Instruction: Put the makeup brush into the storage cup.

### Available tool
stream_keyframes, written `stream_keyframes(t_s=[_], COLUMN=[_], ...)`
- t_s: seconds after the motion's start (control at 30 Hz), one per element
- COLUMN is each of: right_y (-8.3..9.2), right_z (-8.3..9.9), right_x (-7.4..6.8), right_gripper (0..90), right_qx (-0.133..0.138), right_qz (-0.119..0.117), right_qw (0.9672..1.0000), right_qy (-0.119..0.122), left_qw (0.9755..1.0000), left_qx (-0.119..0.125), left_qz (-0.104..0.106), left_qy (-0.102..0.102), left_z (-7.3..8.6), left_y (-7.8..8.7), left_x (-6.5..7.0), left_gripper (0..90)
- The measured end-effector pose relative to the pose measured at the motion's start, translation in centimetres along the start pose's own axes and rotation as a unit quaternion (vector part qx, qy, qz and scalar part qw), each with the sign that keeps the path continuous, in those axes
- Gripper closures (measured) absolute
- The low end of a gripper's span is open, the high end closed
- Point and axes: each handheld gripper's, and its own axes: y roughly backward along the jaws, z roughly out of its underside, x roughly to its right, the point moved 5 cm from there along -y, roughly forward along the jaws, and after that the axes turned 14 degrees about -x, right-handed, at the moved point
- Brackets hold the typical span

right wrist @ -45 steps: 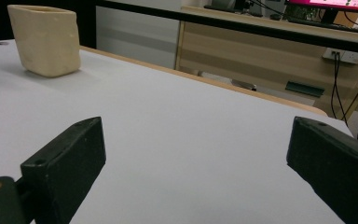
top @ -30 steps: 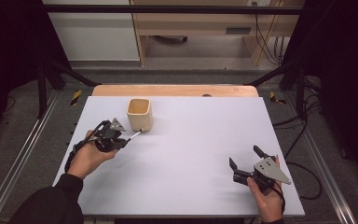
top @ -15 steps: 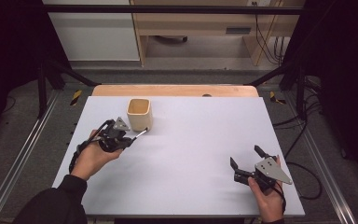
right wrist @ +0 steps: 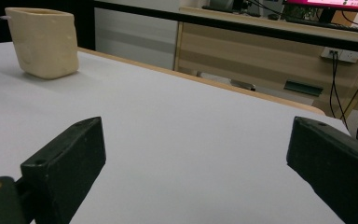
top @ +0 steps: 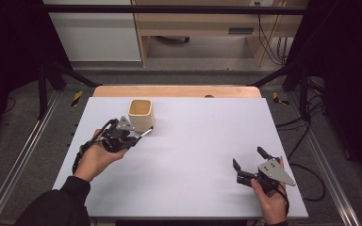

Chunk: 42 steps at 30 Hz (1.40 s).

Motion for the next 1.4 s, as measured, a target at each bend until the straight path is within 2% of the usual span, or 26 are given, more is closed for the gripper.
stream_keyframes(t_s=[0.23, 0.9, 1.4], right_y=[0.0, 0.0, 0.2], right_z=[0.0, 0.0, 0.0], right_x=[0.0, 0.1, 0.4], right_gripper=[4.6, 4.6, 4.6], right_qx=[0.001, 0.002, 0.004], right_qz=[0.000, 0.001, 0.001], right_qw=[1.0000, 1.0000, 1.0000], right_qy=[-0.002, -0.003, -0.008], left_qw=[0.9999, 0.9991, 0.9979], left_qx=[0.012, 0.039, 0.063], left_qz=[0.001, -0.013, -0.016], left_qy=[0.001, -0.004, 0.004], left_z=[-0.4, -1.9, -3.3], left_y=[0.4, 1.9, 2.3], left_x=[0.0, 0.2, 0.5], left_gripper=[84.2, 84.2, 84.2])
